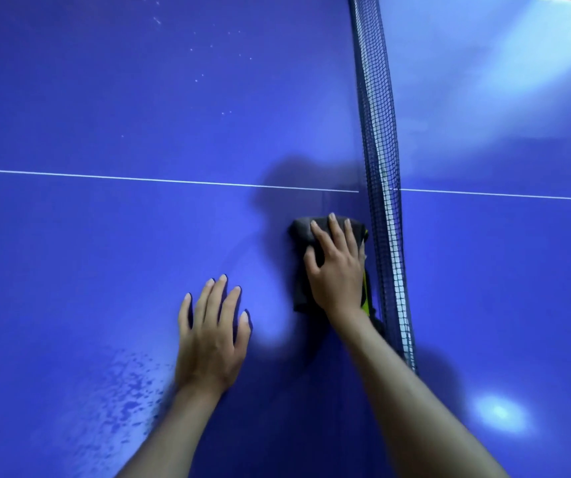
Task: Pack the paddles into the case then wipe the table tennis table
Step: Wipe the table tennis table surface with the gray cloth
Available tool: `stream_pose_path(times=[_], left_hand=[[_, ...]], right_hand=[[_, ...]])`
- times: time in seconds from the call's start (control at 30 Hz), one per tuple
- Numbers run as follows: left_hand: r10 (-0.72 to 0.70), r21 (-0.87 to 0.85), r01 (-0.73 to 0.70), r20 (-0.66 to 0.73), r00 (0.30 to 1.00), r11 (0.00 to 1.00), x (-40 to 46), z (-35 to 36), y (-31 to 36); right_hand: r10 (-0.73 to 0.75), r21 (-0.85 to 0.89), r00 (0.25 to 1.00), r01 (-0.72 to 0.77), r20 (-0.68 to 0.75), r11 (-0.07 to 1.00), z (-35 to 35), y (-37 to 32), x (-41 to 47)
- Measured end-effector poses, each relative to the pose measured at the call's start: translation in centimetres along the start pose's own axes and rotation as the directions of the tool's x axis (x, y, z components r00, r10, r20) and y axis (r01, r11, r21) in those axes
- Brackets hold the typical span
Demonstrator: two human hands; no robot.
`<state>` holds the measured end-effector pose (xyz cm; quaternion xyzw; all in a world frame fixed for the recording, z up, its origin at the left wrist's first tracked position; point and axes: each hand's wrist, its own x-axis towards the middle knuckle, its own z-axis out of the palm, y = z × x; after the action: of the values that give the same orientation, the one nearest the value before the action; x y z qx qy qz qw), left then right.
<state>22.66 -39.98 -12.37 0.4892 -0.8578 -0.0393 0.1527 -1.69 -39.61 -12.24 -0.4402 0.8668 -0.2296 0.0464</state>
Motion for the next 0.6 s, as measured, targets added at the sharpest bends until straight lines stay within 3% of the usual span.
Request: stream_pose_path(times=[0.3, 0.43, 0.6], left_hand=[[0.013, 0.019, -0.013, -0.006, 1.0, 1.0, 0.0, 0.3, -0.1], [0.004, 0.01, -0.004, 0.019, 1.0, 1.0, 0.0, 0.2, -0.1], [-0.003, 0.017, 0.002, 0.05, 0.999, 1.0, 0.1, -0.2, -0.3]], right_hand=[[-0.066, 0.018, 0.997, 0.065, 0.036, 0.998, 1.7, -0.7, 8.8], [-0.09, 0.048, 0.996, 0.089, 0.025, 0.995, 1.4, -0.9, 5.6], [-0.103, 0.073, 0.994, 0.1, 0.039, 0.992, 0.5, -2.1, -4.8]])
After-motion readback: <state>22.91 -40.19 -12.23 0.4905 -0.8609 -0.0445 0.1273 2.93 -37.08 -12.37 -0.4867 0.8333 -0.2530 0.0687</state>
